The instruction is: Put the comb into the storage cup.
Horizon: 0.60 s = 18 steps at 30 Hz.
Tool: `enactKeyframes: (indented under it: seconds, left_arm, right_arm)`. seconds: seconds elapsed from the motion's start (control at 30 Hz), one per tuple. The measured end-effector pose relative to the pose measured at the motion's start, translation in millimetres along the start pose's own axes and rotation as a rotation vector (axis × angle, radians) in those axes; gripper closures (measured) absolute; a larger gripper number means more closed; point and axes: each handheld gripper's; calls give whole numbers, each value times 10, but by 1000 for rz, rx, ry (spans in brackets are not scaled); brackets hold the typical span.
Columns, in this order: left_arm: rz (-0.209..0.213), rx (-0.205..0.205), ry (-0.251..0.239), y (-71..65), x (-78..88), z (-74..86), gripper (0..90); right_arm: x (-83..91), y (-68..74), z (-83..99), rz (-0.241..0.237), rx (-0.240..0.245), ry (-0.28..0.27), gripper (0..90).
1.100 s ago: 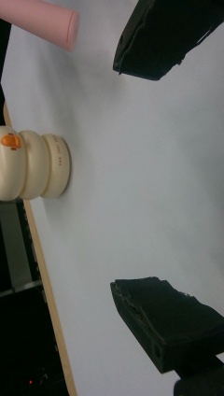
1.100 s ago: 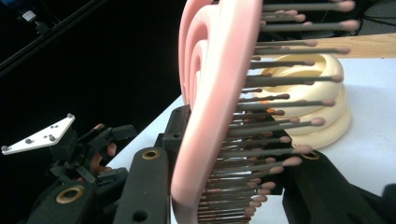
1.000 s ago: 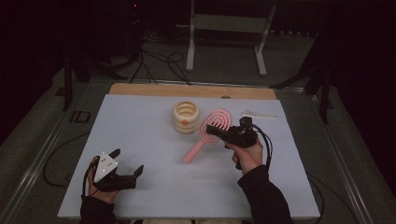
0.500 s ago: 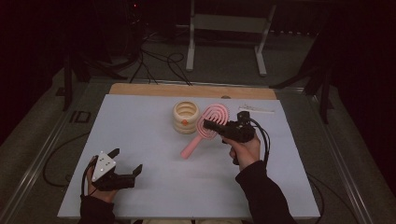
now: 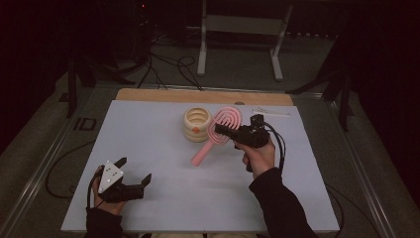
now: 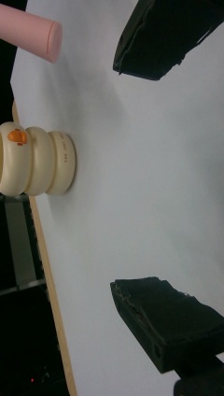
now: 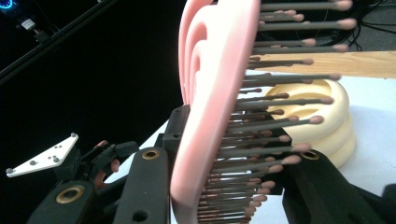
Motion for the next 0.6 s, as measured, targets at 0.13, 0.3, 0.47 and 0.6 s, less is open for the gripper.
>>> enactKeyframes:
  seconds: [0.13,0.3,0.47,0.6]
  left_arm:
    - [4,-2,1,-11,-9,-3,4]
    - [4,-3,5,-17,-19,-2,4]
    - [6,-6,7,-25,-27,-4,5]
    - [7,-7,7,-28,-28,-6,4]
  right_arm:
    - [-14,7,-16,1,2,0,636]
    - [-29,20,-70,3,0,1,636]
    - [-33,19,-119,5,0,-4,637]
    - [-45,18,-144,4,-7,-3,636]
Point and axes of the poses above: each handheld gripper's, and its own axes: x roughly backward along the jaws, z roughly out of its underside, y roughly to its left, and after that the axes turned 11 degrees about -x, right-handed
